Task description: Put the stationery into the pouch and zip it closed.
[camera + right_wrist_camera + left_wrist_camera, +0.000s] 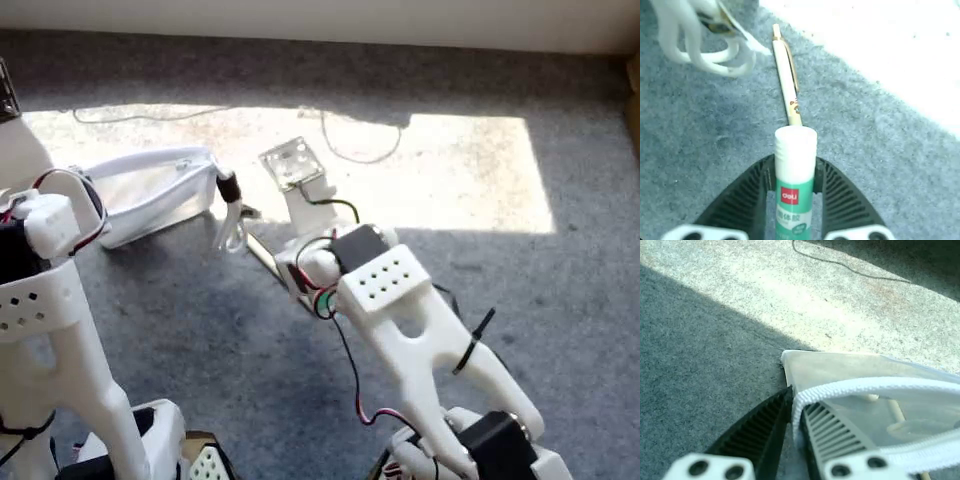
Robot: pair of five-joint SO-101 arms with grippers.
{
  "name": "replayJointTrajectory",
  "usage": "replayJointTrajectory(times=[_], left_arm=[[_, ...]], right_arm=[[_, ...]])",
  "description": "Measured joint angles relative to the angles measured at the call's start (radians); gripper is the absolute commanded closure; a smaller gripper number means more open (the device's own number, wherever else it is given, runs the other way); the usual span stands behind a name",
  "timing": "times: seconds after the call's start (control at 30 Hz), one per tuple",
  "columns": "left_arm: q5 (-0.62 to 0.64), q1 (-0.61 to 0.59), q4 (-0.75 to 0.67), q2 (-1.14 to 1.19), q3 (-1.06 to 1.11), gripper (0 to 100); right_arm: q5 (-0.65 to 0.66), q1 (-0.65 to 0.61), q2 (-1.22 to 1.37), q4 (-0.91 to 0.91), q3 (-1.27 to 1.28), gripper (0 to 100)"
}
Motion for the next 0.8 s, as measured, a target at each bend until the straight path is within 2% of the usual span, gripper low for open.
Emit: replayJointTrajectory(times=[0.57,0.8], left_arm=[[0.038,0.227,0.0,0.0,0.0,99],[0.038,0.288,0.012,0.0,0.0,99]], right_arm=[[0.0,0.095,-0.23,0.002,0.0,99.1],[-0.068,0.112,-0.348,0.002,0.0,99.1]])
